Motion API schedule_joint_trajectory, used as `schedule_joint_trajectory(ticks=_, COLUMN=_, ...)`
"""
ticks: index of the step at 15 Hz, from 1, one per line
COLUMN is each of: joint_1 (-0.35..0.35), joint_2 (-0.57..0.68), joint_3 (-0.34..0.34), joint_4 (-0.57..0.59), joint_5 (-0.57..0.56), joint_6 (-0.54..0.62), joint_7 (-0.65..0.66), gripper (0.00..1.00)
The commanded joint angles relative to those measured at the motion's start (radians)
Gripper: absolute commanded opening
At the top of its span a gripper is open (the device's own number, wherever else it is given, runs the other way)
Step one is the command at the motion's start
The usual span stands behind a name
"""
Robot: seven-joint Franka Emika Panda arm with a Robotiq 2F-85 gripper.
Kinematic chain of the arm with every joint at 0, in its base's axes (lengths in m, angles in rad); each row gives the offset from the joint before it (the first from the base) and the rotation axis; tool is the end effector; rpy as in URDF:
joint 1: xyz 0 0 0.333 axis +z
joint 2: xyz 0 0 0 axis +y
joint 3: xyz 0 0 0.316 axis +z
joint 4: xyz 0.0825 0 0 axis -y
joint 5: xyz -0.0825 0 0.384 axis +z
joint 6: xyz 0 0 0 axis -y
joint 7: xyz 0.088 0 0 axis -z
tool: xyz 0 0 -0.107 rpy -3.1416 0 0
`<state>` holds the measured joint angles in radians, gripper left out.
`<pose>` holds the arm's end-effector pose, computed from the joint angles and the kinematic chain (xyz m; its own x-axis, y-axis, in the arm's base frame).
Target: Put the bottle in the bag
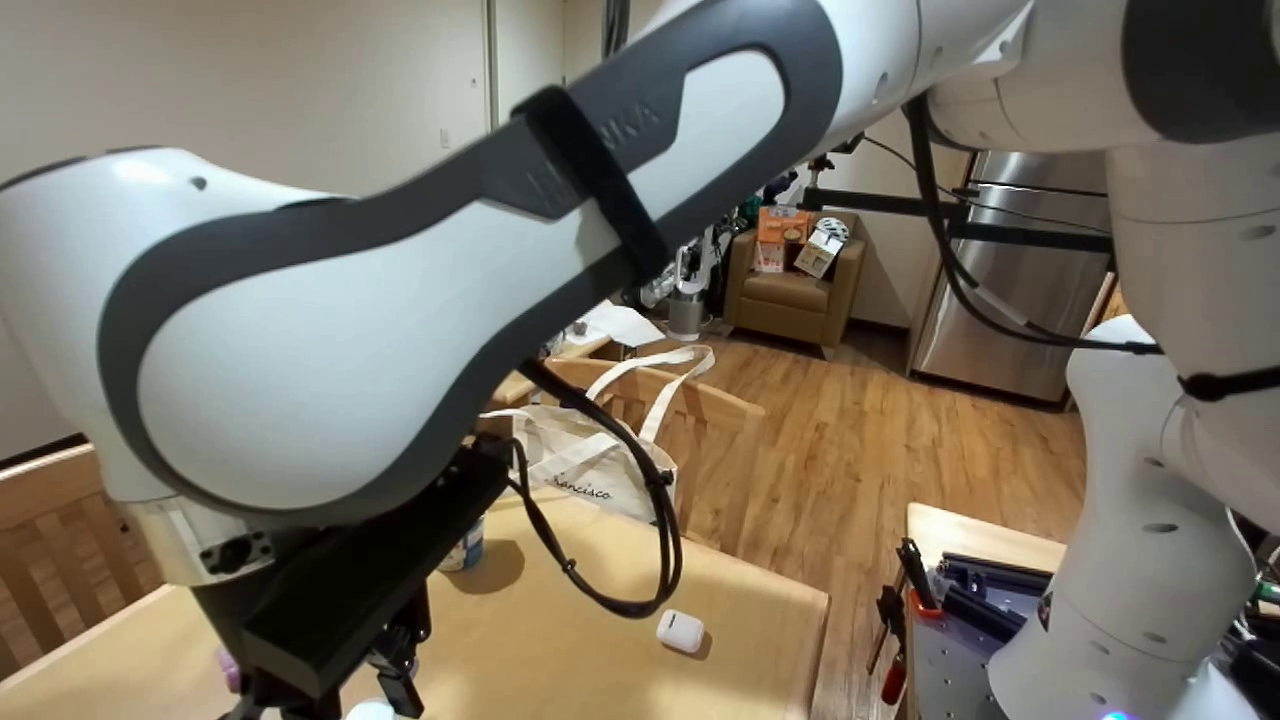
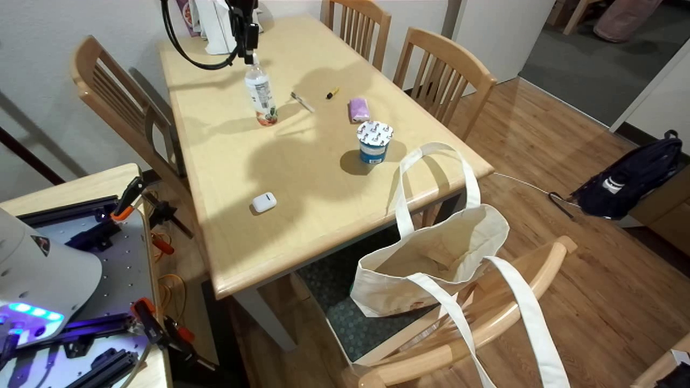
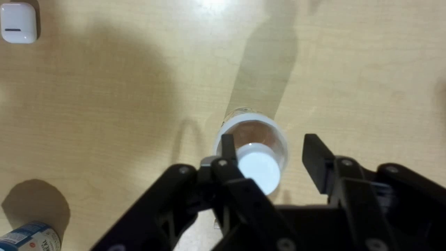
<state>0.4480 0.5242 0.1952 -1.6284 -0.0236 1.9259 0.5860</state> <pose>0.5356 0.3817 0.3046 0.9740 0.0454 -0.2219 0.0588 -0.9968 0.0545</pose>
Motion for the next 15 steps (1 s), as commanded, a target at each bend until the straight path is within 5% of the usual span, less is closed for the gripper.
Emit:
schedule_joint_trajectory(ticks=1, joint_1=0.000, joint_2=0.000, joint_3=-0.003, joint_4=-0.003, joint_5=0.014, joint_6=0.023, joint_7=-0.019, gripper=0.84)
schedule_joint_trajectory(ticks=4, joint_1=0.001, joint_2=0.000, joint_3=-0.004, joint_4=-0.002, joint_5=0.010, joint_6=0.046, joint_7=-0.020, gripper=0.99)
schedule_joint_trajectory(ticks=8, joint_1=-0.003, joint_2=0.001, joint_3=-0.004, joint_4=-0.004, joint_5=0.018, joint_6=0.073, joint_7=-0.024, gripper=1.00)
schedule_joint_trajectory(ticks=11, joint_1=-0.006, joint_2=0.006, joint_3=-0.005, joint_4=-0.002, joint_5=0.021, joint_6=0.085, joint_7=-0.025, gripper=0.68)
schedule_joint_trajectory(ticks=15, joint_1=-0.008, joint_2=0.016, joint_3=-0.009, joint_4=0.001, joint_5=0.025, joint_6=0.095, joint_7=-0.026, gripper=0.41)
